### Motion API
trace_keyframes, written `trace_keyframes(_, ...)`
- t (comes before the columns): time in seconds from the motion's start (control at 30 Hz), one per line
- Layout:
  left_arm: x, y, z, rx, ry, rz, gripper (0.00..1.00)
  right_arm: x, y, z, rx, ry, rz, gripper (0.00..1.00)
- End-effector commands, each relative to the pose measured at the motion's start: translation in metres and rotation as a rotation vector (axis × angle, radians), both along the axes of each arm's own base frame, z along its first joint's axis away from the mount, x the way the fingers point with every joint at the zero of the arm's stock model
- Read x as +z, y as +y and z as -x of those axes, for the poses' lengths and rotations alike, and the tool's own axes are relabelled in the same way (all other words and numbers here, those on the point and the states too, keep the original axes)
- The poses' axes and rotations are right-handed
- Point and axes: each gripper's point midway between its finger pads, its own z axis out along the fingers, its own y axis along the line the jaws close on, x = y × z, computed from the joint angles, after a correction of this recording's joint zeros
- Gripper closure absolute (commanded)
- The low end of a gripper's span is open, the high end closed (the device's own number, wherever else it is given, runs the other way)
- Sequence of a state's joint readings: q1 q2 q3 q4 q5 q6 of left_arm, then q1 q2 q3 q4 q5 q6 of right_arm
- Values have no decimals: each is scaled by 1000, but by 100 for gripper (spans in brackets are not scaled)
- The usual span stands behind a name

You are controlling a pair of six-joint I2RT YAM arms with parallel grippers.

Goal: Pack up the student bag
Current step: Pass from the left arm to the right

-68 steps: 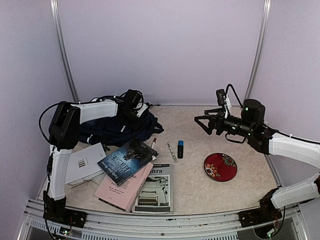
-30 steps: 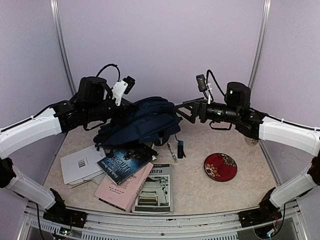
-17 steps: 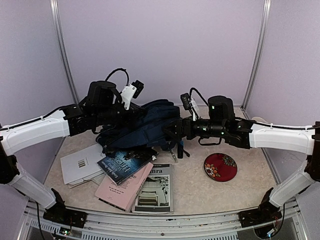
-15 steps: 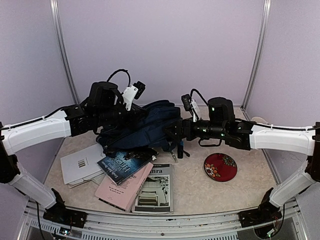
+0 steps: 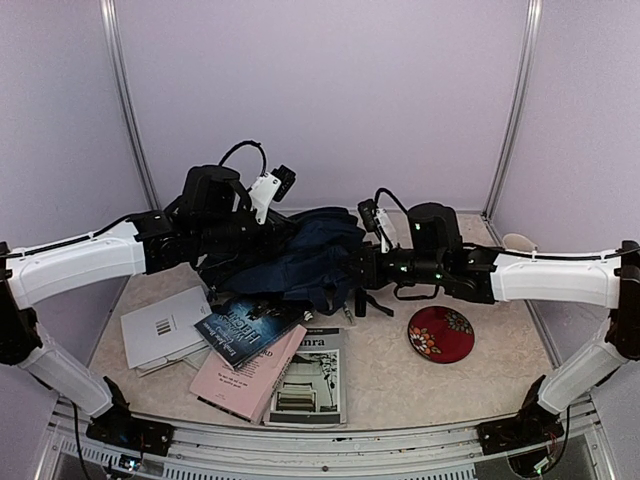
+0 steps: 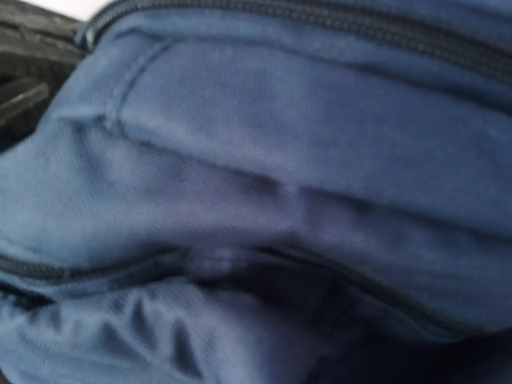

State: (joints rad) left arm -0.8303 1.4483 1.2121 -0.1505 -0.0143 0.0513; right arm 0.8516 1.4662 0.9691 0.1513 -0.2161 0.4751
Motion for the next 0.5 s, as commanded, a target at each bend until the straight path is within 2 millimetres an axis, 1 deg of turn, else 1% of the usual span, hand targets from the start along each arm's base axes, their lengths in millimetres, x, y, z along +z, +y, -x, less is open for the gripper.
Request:
trace_keyframes(0.0, 79, -3, 15, -102, -137, 184, 94, 54, 2, -3, 69, -89, -105, 100)
trace_keyframes(0.03, 80, 0, 17, -114, -130, 189, 80, 62, -1, -7, 77, -120, -108, 100)
trace_keyframes(0.07, 81, 5, 19, -124, -128, 193, 63, 71, -3, -12, 83, -154, -111, 100)
trace_keyframes(0.1, 83, 10, 22, -141, -128, 197, 42, 81, -5, -17, 95, -192, -112, 100)
trace_keyframes(0.13, 84, 16, 24, -145, -132, 192, 25, 95, -6, -19, 126, -242, -117, 100)
trace_keyframes(0.17, 86, 24, 25, -142, -141, 184, 12, 107, -6, -21, 165, -303, -108, 100)
trace_keyframes(0.2, 88, 31, 27, -138, -150, 175, 3, 118, -7, -22, 202, -341, -105, 100)
trace_keyframes(0.23, 93, 39, 28, -130, -164, 171, 1, 128, -6, -20, 250, -381, -100, 100)
trace_keyframes(0.27, 97, 47, 30, -121, -175, 168, 1, 135, -7, -21, 280, -413, -87, 100)
trace_keyframes(0.3, 102, 55, 33, -120, -187, 167, 1, 145, -11, -24, 299, -451, -82, 100)
trace_keyframes(0.33, 104, 62, 36, -123, -199, 162, 1, 147, -13, -25, 321, -469, -75, 100)
trace_keyframes(0.4, 102, 74, 40, -137, -218, 138, 1, 150, -20, -29, 375, -493, -76, 100)
trace_keyframes(0.47, 92, 87, 38, -130, -219, 97, 1, 152, -27, -27, 468, -517, -84, 100)
